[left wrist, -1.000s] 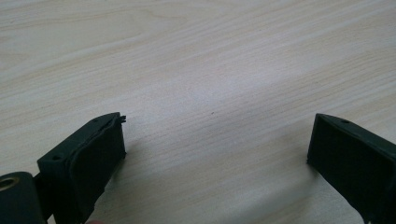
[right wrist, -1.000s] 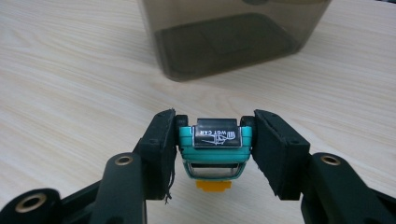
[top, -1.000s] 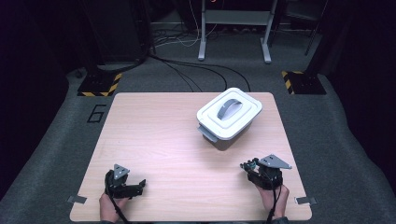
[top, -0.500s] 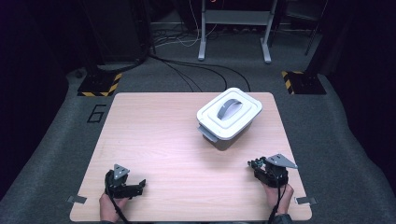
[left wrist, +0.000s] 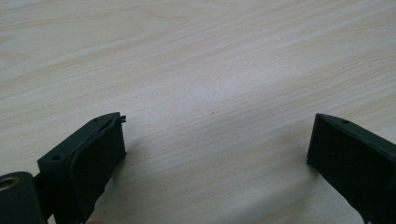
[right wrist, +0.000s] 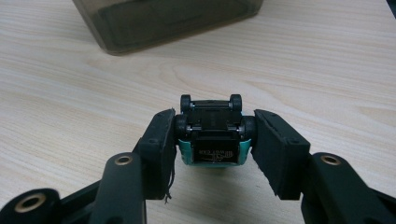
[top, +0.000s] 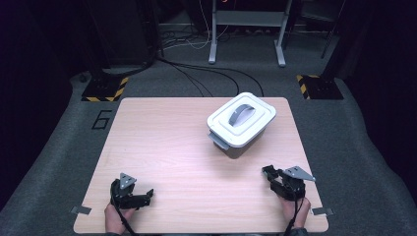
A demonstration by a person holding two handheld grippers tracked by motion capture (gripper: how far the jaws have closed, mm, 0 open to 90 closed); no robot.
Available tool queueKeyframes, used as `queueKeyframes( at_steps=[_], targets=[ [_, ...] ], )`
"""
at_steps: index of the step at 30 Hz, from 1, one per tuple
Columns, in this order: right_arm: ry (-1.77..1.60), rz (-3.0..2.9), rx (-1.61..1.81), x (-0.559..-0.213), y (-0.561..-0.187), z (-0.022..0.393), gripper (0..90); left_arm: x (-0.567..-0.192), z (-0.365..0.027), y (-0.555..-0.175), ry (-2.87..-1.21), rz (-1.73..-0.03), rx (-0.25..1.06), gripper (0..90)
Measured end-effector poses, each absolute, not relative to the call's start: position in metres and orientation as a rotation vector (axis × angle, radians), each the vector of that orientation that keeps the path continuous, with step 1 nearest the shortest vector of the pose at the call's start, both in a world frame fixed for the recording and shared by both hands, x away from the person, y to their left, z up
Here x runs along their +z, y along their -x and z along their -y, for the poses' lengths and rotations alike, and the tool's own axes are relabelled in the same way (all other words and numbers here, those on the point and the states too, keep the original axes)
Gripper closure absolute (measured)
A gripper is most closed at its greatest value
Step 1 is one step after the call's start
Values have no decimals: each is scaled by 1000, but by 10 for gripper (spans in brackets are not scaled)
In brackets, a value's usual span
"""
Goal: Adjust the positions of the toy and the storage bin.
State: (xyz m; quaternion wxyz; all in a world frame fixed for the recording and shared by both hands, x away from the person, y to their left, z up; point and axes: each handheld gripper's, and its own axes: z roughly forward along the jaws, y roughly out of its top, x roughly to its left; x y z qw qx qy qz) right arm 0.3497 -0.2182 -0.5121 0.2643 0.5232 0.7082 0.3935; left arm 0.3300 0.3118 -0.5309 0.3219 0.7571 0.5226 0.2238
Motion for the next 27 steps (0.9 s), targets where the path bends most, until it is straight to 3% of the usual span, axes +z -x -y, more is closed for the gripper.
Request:
queueKeyframes(
  at_steps=[8,10,19,27],
  targets=[
    [-1427,-1910,1075,-512,-350,220,485,-531,-312,-330,-1988,-1372,588,38],
    [-1437,-1871,1066,-512,-348,220,276,-531,-312,-330,-1988,-1372,588,38],
    [-1483,-1925,1064,-510,-346,233,12,-531,-312,-330,-1988,-1372,588,38],
    [-1533,-1998,1007,-520,-346,251,0,-532,-311,-330,-1969,-1375,593,39]
  ],
)
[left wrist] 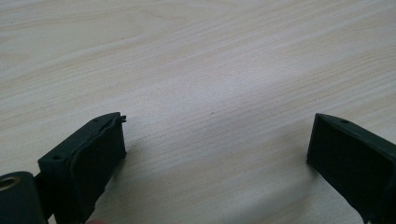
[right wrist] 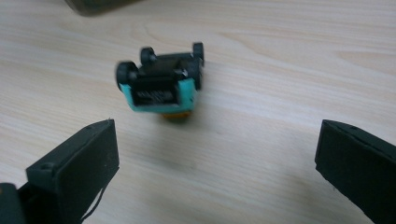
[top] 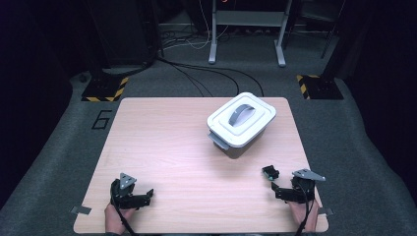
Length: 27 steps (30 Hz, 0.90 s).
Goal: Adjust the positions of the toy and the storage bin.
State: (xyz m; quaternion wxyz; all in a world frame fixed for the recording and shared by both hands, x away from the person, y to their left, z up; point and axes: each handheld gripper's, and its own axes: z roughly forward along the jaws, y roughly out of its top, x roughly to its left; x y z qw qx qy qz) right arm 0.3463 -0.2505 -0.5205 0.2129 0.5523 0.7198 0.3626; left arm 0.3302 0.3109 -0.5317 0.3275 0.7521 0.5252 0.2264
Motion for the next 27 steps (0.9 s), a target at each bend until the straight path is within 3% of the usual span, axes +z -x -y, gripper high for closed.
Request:
queueKeyframes(
  at_steps=[12,18,27],
  targets=[
    [-1473,-2075,881,-529,-349,262,0,-530,-313,-334,-2010,-1339,564,47],
    [-1454,-2087,884,-529,-349,262,1,-522,-306,-344,-2037,-1402,541,86],
    [-1447,-2090,885,-529,-349,261,1,-495,-286,-357,-2061,-1310,529,60]
  ],
)
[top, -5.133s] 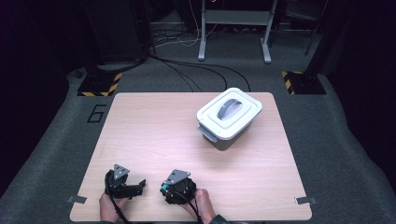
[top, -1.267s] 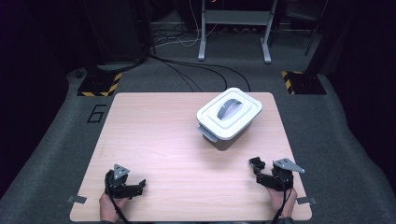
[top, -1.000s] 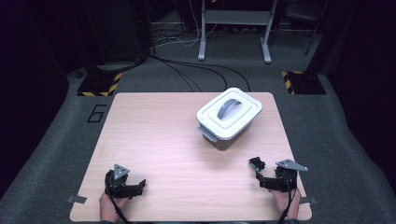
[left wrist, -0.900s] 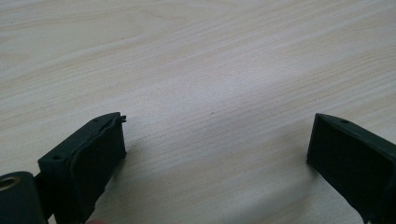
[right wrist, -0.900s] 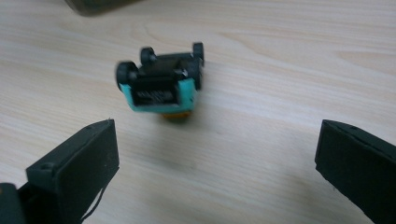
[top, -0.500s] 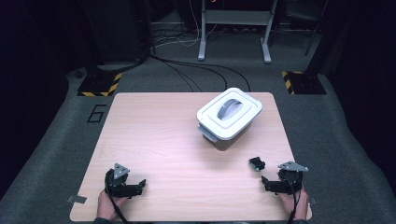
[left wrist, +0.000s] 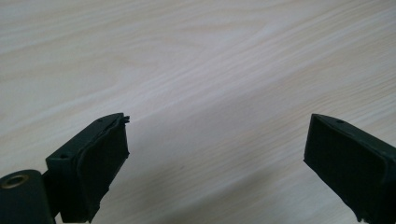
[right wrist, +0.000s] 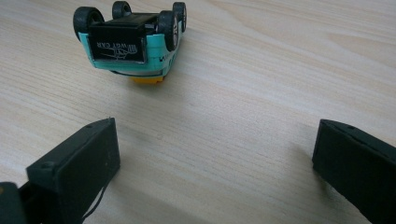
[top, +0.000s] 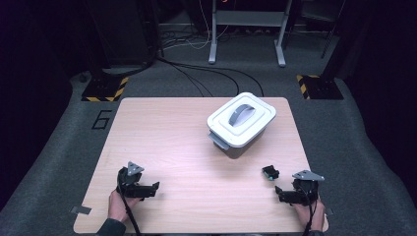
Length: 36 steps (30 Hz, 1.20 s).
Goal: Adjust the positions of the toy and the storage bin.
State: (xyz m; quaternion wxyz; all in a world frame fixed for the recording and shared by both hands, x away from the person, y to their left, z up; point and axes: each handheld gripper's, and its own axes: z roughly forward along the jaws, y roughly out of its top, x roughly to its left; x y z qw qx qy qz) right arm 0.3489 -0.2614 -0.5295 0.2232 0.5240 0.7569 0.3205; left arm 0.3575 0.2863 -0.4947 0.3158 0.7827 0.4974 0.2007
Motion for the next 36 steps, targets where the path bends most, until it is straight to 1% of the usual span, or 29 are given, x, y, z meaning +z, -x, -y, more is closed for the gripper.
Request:
queueKeyframes(
  at_steps=[4,14,23,26,33,36],
  targets=[
    [-1443,-2096,890,-529,-349,262,8,-483,-274,-365,-2065,-1275,552,57],
    [-1438,-2099,888,-529,-349,262,10,-453,-237,-384,-2111,-1153,517,52],
    [-1443,-2094,893,-529,-349,262,17,-436,-208,-402,-2094,-1088,507,61],
    [-1446,-2094,893,-529,-349,262,17,-431,-201,-408,-2088,-1071,511,44],
    [-1441,-2094,893,-529,-349,263,18,-423,-184,-419,-2105,-1034,511,41],
    [-1440,-2094,893,-529,-349,263,18,-420,-177,-424,-2117,-1025,509,23]
  ],
)
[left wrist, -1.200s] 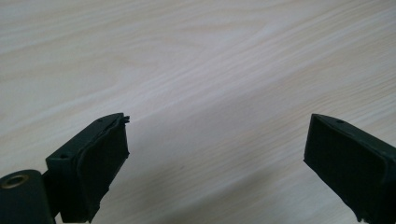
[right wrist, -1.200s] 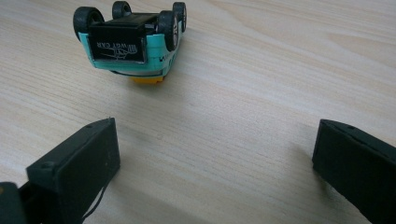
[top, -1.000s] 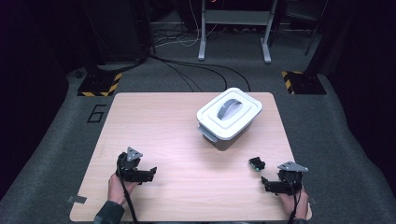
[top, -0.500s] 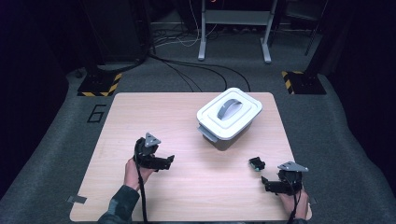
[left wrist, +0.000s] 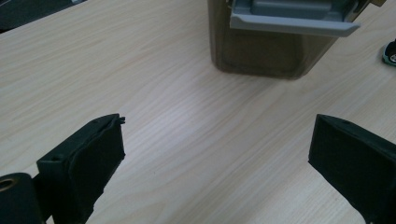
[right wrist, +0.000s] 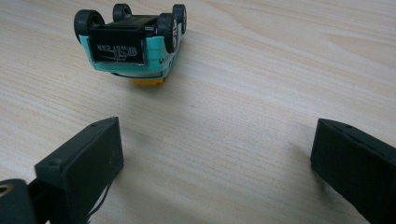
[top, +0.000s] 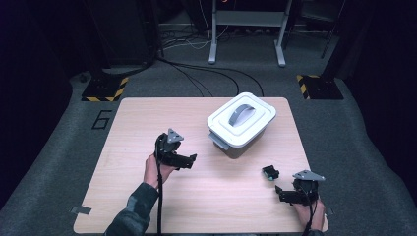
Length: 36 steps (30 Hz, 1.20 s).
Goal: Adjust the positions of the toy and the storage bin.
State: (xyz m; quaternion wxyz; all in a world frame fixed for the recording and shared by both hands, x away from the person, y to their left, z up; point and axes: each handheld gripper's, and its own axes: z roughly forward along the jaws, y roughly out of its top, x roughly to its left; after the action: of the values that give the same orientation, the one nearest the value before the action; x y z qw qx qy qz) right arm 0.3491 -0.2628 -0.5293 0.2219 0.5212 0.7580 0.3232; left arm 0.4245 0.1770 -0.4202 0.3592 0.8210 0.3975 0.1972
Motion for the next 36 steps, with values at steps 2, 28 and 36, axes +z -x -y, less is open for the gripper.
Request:
queueKeyframes(
  at_steps=[2,28,36],
  targets=[
    [-1440,-2095,894,-529,-349,263,18,-418,-174,-428,-2122,-1020,508,12],
    [-1434,-2094,900,-529,-349,263,33,-387,-123,-477,-2126,-948,524,0],
    [-1433,-2092,903,-529,-349,263,44,-386,-104,-496,-2141,-922,528,10]
  ],
)
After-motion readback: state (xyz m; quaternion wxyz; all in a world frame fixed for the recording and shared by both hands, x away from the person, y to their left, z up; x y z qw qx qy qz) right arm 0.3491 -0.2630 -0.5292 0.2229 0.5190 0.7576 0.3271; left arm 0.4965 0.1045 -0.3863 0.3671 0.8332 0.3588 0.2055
